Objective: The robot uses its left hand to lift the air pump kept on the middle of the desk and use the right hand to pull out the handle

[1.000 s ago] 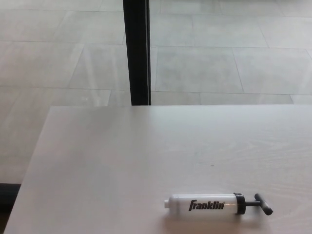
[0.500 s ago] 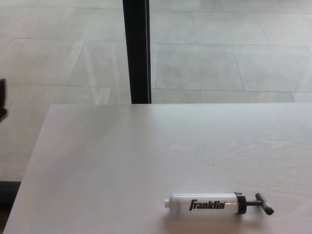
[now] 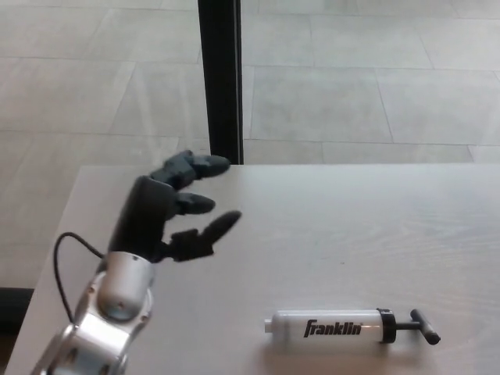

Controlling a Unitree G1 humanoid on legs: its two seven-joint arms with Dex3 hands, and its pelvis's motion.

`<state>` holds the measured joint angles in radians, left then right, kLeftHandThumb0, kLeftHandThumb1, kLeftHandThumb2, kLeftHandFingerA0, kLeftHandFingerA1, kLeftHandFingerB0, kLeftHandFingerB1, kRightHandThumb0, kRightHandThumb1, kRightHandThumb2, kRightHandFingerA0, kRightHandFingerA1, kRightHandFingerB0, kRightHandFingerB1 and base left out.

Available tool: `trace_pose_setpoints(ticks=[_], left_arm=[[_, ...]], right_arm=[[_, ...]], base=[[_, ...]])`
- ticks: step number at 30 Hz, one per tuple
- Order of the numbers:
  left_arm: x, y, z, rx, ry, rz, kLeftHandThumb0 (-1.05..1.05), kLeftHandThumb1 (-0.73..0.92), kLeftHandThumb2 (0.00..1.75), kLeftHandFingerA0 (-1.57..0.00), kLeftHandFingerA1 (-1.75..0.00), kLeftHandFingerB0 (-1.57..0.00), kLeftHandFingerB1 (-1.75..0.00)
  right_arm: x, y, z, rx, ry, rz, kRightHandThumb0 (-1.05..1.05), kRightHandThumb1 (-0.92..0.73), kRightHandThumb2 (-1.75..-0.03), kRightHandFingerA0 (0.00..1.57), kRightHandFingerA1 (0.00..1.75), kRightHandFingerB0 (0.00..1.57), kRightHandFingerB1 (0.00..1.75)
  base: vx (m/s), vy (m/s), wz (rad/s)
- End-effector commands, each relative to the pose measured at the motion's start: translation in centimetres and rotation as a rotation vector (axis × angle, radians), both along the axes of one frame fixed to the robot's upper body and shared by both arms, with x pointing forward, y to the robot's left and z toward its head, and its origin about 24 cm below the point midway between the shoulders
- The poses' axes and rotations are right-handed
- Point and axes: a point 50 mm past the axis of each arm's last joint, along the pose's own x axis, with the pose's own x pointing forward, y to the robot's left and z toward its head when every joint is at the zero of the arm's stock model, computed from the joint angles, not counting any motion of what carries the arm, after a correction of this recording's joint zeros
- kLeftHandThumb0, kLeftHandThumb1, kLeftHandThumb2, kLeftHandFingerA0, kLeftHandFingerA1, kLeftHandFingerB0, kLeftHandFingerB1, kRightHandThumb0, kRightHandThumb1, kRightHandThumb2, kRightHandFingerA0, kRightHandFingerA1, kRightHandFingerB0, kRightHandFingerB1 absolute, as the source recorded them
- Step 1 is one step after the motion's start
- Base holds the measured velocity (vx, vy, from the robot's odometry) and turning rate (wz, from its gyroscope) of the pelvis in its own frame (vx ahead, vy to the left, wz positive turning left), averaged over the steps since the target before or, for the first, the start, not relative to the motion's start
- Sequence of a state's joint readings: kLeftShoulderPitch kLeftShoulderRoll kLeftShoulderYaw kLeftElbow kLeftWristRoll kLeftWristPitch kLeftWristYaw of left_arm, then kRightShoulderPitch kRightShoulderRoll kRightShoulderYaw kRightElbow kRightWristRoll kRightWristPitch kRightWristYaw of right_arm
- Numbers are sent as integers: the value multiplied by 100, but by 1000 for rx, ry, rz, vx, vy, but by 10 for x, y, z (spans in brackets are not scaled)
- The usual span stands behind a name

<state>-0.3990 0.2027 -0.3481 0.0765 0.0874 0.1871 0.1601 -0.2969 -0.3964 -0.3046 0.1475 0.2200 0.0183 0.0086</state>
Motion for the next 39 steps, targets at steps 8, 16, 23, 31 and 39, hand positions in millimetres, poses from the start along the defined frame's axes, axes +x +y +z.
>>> trace_pose_setpoints(ticks=[8, 16, 23, 31, 39], left_arm=[[-17, -69, -17, 773, 61, -438, -81, 62, 64, -20, -62, -33, -47], [-17, -96, -15, 950, 78, -467, -87, 74, 63, -7, -49, -18, -37], [-16, -110, -21, 1195, 107, -460, -99, 62, 105, 0, -23, -1, -6], [-22, -100, -51, 1311, 120, -348, -95, 57, 100, 0, -24, -1, -8], [-24, -79, -68, 1350, 188, -276, -100, 62, 101, 0, -24, -8, -4]], right_arm=[[10, 20, 8, 20, 56, 33, -66, -82, -64, 71, 70, 62, 47], [11, 22, 3, 48, 56, 39, -63, -81, -64, 75, 72, 64, 49], [11, 23, 7, 72, 44, 38, -64, -81, -65, 77, 82, 65, 49], [12, 21, 9, 92, 28, 21, -64, -81, -64, 76, 86, 69, 52], [12, 20, 8, 95, 23, 12, -64, -80, -64, 76, 85, 68, 52]], base=[[0, 0, 0], [0, 0, 0], [0, 0, 0], [0, 0, 0], [0, 0, 0]])
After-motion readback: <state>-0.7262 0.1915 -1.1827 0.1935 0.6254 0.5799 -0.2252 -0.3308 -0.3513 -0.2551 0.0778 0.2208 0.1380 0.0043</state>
